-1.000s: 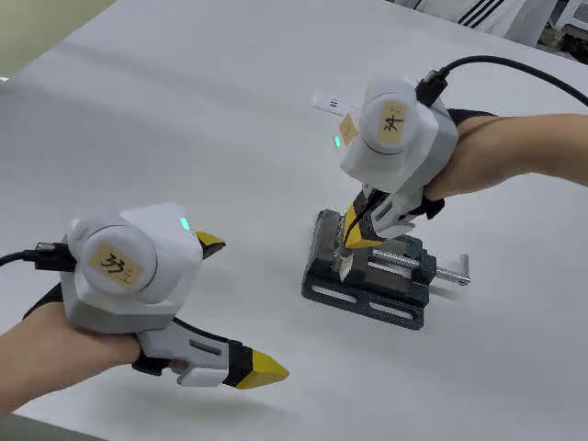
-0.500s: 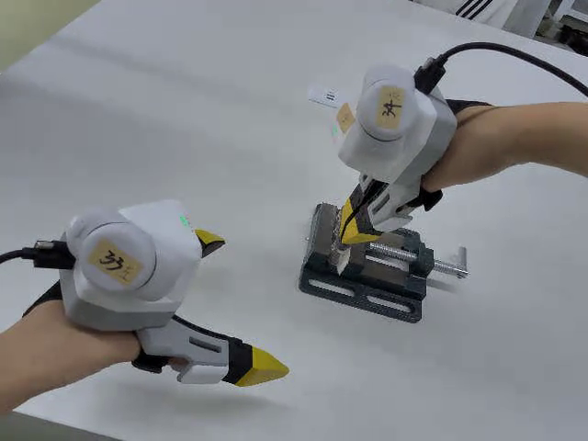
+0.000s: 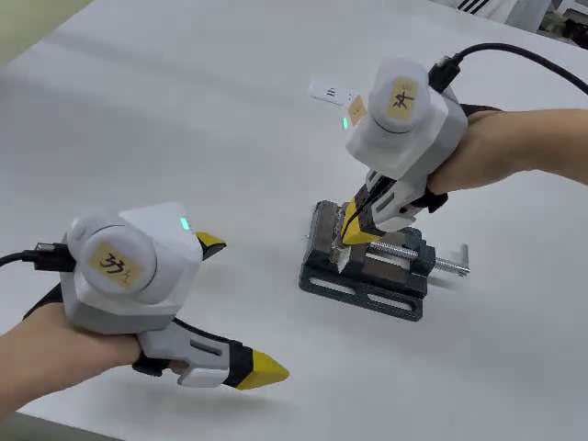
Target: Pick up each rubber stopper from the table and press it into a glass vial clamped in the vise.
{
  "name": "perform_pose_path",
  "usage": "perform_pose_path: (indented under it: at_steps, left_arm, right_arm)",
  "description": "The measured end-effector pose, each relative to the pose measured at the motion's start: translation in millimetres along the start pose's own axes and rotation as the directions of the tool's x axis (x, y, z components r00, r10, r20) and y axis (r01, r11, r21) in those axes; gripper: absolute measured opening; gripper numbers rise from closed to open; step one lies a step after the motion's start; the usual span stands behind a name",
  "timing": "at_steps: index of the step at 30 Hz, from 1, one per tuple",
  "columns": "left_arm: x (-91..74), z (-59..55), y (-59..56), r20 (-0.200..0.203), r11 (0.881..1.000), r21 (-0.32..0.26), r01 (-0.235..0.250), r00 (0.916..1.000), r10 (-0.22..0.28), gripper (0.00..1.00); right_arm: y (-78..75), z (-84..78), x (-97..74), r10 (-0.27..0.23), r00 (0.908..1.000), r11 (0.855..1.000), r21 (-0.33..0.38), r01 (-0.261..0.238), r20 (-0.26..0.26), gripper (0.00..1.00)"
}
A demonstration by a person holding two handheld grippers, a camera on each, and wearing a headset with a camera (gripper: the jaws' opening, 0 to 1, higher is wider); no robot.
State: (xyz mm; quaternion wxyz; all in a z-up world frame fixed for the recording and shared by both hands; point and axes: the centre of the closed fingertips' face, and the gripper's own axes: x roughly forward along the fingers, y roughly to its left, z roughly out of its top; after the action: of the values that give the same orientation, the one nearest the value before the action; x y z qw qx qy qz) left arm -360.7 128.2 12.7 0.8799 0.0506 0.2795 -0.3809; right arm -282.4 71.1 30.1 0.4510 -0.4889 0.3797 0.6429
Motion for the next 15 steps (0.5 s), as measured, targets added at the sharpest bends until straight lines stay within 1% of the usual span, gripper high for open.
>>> perform_pose_path:
  at_steps: [2, 5, 8, 11, 14, 15]
  left_arm:
    - [0.0, 1.2, 0.3, 0.004, 1.0, -0.001, 0.0, 1.0, 0.0, 0.96]
    - [-0.7, 4.0, -0.6, 0.008, 1.0, -0.002, -0.003, 1.0, 0.003, 0.96]
    - [-0.5, 3.4, 0.0, 0.006, 1.0, 0.002, -0.001, 1.0, 0.001, 0.96]
    - [-0.7, 4.1, 0.7, 0.006, 1.0, 0.005, -0.001, 1.0, 0.001, 0.96]
    - [-0.4, 4.5, 0.7, 0.011, 1.0, 0.001, -0.002, 0.9999, 0.002, 0.96]
    - [-0.2, 4.1, 0.5, 0.01, 1.0, 0.003, 0.0, 1.0, 0.0, 0.96]
  right_arm:
    - [-0.7, 0.1, 0.3, 0.006, 0.9999, 1.0, 0.005, -0.006, -0.013, 0.0]
    - [0.6, 0.4, 0.6, 0.025, 0.9995, 1.0, 0.009, -0.025, -0.019, 0.0]
    - [3.3, 1.4, 0.9, 0.04, 0.9988, 0.999, 0.033, -0.039, -0.028, 0.0]
    - [4.0, 2.0, 1.2, 0.041, 0.9986, 0.999, 0.022, -0.04, -0.034, 0.0]
    - [3.4, 1.4, 1.2, 0.042, 0.9988, 0.999, 0.036, -0.041, -0.027, 0.0]
    - [3.6, 1.1, 1.2, 0.037, 0.9989, 0.999, 0.019, -0.036, -0.028, 0.0]
